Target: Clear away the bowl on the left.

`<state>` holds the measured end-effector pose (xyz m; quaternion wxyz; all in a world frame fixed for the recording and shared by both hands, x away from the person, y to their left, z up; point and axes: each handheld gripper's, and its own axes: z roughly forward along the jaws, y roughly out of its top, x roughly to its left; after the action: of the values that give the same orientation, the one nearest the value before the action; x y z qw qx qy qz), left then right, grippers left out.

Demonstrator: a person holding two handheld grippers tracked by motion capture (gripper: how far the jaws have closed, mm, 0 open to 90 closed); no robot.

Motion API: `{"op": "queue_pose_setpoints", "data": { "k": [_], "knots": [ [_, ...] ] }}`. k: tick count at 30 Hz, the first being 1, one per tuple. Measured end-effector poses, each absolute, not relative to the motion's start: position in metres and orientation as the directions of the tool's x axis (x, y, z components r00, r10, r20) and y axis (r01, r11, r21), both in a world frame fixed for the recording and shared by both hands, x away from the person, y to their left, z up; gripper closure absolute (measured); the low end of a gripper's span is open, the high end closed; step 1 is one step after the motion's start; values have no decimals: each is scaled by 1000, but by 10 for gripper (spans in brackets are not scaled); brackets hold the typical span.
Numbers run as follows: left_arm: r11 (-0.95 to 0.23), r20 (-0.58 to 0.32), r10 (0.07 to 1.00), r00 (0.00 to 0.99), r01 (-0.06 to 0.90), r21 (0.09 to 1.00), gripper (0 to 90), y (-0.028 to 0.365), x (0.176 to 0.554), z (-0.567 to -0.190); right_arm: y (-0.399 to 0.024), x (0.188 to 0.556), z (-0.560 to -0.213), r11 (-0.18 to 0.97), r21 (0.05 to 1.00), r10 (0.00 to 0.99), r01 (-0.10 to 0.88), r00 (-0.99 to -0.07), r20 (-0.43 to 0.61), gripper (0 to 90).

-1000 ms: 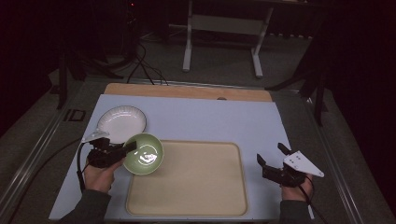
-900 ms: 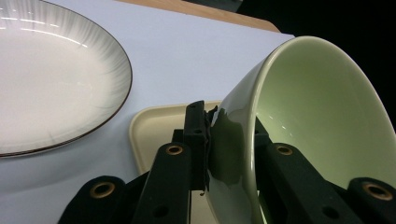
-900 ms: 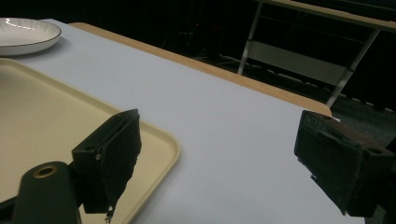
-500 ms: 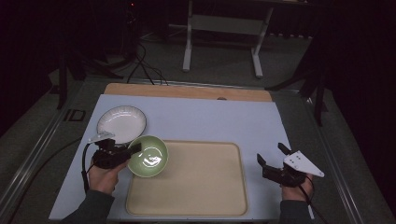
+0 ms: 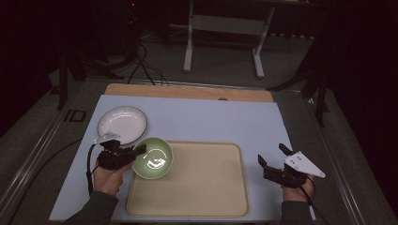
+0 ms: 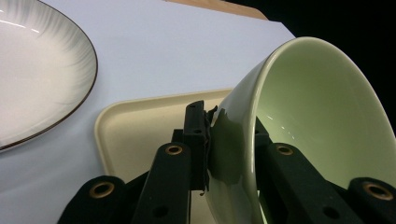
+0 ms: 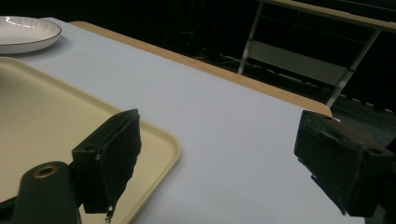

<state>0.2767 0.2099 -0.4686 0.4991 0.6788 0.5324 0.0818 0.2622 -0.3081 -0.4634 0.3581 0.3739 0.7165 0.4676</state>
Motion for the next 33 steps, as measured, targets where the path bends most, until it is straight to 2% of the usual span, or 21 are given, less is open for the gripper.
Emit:
{"op": "queue_pose_setpoints", "data": {
  "k": [33],
  "knots": [
    [13,-411,795,446,665,747,782,179,284,-482,-307,263,-464,292,935,867,200,-468,-170,144]
  ]
}}
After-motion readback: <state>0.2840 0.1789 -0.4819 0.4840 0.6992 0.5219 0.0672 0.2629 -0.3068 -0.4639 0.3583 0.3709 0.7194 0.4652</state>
